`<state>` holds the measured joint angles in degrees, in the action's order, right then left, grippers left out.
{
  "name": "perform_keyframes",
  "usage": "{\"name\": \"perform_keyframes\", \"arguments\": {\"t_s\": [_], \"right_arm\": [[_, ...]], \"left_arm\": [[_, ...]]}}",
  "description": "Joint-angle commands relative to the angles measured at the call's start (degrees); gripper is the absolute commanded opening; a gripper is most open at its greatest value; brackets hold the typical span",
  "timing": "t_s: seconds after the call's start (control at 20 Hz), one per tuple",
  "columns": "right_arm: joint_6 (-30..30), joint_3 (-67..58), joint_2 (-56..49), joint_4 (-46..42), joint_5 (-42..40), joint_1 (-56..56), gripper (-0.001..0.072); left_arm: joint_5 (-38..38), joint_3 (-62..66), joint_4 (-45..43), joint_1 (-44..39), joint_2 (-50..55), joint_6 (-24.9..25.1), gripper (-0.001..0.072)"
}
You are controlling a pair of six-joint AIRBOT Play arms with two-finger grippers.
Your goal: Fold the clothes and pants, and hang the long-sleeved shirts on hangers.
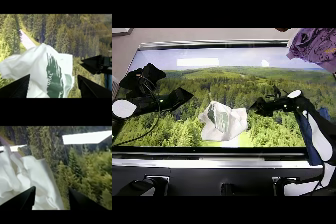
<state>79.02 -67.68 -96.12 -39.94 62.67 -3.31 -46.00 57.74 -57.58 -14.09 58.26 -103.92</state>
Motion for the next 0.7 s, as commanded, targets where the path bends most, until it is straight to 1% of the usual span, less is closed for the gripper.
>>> {"name": "perform_keyframes", "arguments": {"t_s": [0.0, 0.3, 0.35, 0.4, 0.5, 0.6, 0.65], "right_arm": [[-0.17, 0.02, -1.90, 0.13, -3.04, 2.69, 0.0476], [1.51, 0.02, -4.90, 0.59, -2.58, 4.61, 0.0471], [1.55, 0.02, -4.90, 0.55, -2.54, 4.94, 0.0390], [1.53, 0.02, -4.90, 0.35, -2.56, 5.29, 0.0250], [1.57, -0.09, -4.87, 0.50, -2.62, 5.46, 0.0032], [1.84, -0.39, -4.31, 0.28, -2.47, 5.29, 0.0032], [1.84, -0.42, -3.63, -0.02, -2.23, 5.29, 0.0032]], "left_arm": [[0.04, 0.02, -0.50, 0.07, -0.02, 0.02, 0.0672], [-0.11, 0.02, -0.50, 0.09, -0.02, -0.20, 0.0672], [-0.11, 0.02, -0.63, 0.13, 0.00, -0.24, 0.0672], [-0.28, -0.15, -1.31, 0.50, 0.00, -1.86, 0.0672], [-2.67, -1.01, -3.61, 2.71, 0.11, -5.22, 0.0672], [-4.35, -3.89, -3.91, 6.73, 0.26, -4.59, 0.0672], [-4.09, -6.14, -3.93, 8.79, 0.44, -3.28, 0.0671]]}}
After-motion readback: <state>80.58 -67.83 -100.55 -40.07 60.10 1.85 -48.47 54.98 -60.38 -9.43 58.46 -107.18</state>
